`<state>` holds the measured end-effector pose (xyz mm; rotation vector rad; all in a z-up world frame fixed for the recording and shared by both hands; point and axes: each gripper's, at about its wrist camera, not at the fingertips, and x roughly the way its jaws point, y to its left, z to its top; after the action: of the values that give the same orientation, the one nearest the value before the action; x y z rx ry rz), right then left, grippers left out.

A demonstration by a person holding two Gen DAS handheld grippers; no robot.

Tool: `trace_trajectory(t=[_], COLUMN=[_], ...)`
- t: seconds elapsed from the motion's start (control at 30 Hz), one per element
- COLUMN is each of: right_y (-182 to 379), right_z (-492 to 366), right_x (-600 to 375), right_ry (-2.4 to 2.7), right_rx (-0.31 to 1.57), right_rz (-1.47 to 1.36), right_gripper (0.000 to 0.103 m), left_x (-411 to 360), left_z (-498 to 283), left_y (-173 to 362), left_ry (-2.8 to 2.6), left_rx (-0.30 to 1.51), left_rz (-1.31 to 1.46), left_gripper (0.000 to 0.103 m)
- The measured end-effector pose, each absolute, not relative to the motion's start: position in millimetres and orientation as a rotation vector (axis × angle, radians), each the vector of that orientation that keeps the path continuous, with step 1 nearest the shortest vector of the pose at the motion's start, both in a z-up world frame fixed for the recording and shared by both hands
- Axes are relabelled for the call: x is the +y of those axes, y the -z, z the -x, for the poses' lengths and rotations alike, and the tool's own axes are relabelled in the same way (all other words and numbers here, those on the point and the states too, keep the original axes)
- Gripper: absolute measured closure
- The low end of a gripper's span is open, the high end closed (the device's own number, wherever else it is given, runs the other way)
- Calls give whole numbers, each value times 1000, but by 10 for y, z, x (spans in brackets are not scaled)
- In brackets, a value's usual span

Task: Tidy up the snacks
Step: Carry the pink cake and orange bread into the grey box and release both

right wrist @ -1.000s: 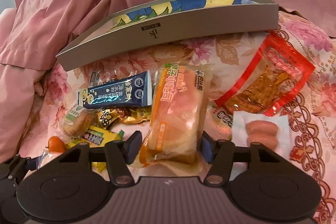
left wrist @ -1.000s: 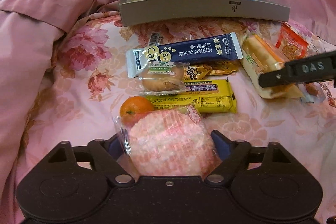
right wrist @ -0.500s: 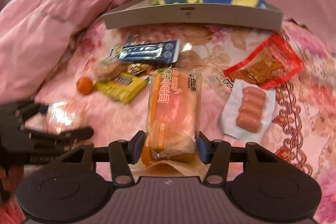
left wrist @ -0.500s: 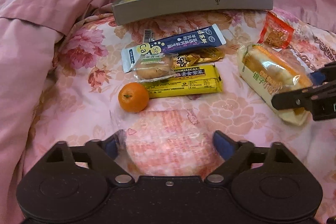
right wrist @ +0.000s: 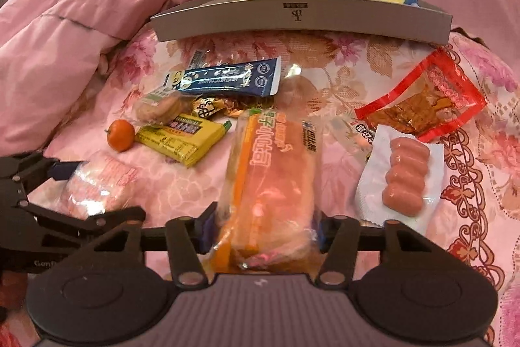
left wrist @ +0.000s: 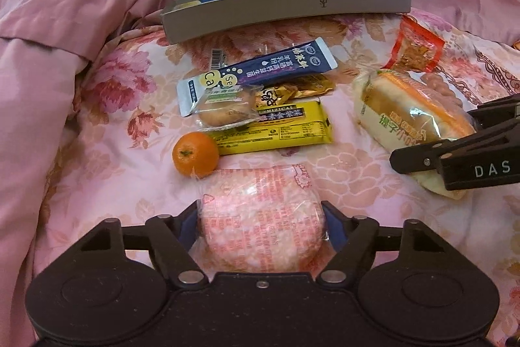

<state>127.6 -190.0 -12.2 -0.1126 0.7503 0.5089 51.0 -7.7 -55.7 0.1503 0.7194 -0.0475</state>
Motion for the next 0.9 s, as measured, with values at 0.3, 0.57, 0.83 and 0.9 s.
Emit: trace_trajectory(t=[0.3, 0.57, 0.83, 0.9], right_y=[123, 67, -123, -213], right_z=[-1081, -890, -902, -960], right_x=[-1866, -1854, -1900, -1904], right_ry=[-547, -577, -579, -577], right_rx=[720, 664, 612, 593], right_rz=[157, 200, 187, 183], right_gripper=[49, 49, 49, 49], left_x=[-32, -61, 1, 41], left_z=[-375, -339, -584, -697], left_y=[515, 377, -18, -153], left_ry=[79, 101, 95, 82], left_rx=[733, 700, 636, 609], left_rz=[-60, -1, 31, 29], left_gripper=[28, 28, 28, 28])
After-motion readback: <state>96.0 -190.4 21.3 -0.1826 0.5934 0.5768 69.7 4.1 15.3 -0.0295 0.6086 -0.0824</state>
